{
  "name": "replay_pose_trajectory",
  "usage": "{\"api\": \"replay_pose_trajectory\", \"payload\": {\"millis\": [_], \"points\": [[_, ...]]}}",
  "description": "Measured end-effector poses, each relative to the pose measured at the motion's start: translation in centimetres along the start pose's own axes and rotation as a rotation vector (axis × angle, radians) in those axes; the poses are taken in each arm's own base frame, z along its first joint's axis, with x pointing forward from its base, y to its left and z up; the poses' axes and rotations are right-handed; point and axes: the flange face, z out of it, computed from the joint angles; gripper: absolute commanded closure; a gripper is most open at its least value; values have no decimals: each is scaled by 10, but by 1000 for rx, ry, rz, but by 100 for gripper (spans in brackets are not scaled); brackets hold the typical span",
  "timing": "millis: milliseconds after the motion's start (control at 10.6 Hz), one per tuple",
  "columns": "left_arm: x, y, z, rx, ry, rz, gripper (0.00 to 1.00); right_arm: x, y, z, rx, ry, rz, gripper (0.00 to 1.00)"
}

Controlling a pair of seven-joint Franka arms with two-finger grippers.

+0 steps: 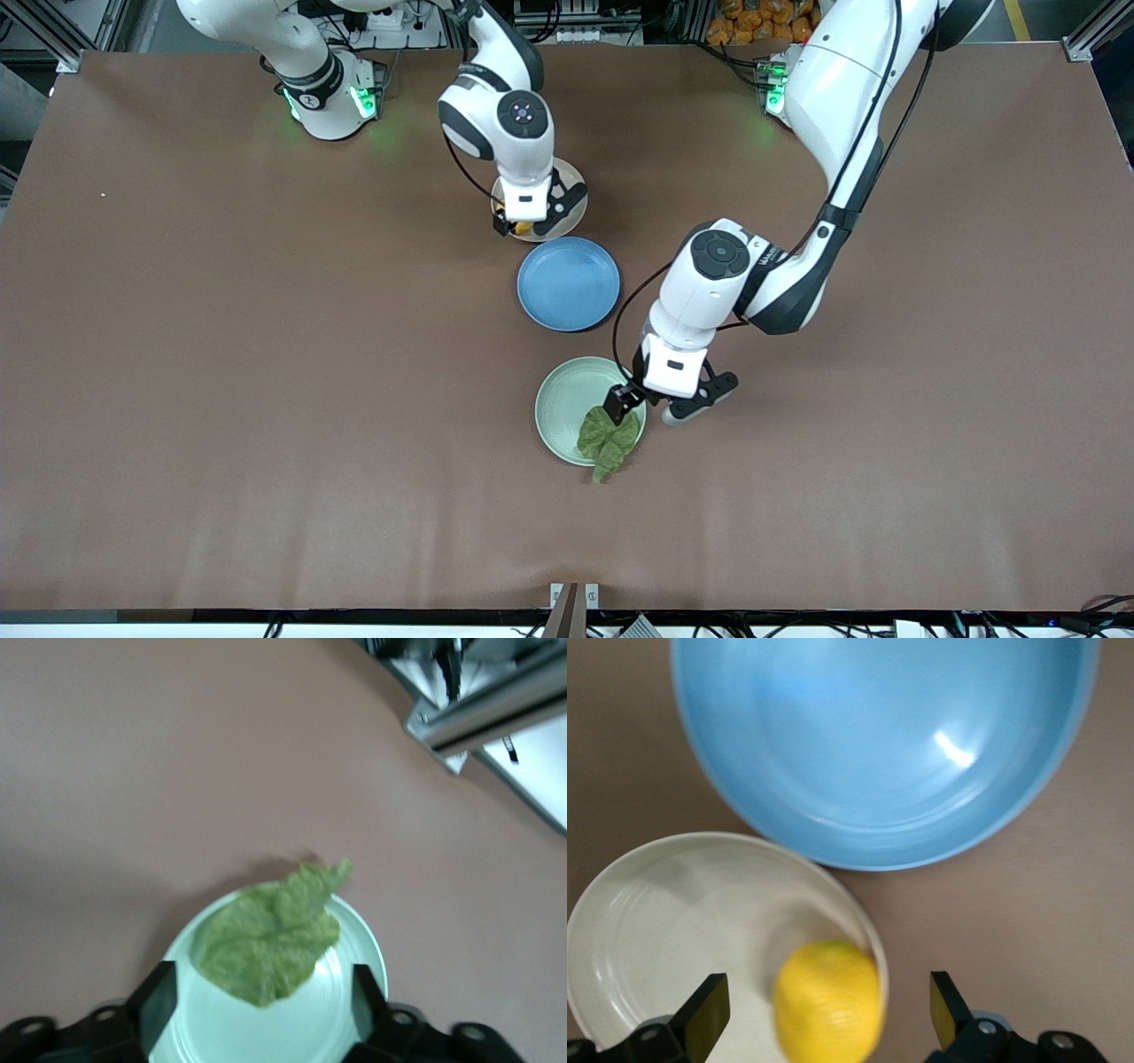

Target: Place lemon and lettuce in plates

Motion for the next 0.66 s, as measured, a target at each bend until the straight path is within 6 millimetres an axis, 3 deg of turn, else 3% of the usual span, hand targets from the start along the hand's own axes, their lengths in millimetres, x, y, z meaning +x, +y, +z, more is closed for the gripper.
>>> {"api": "replay_pose_trajectory", "payload": {"millis": [189,472,660], "points": [[36,-20,0,57,13,25,0,1,40,-27,-1,-13,69,0],[95,-63,-8,185,-20,180,0,-4,117,-70,5,-39,202,0],[118,-83,-22,264,-70,285,0,-6,173,-97,14,-41,296,0]]}}
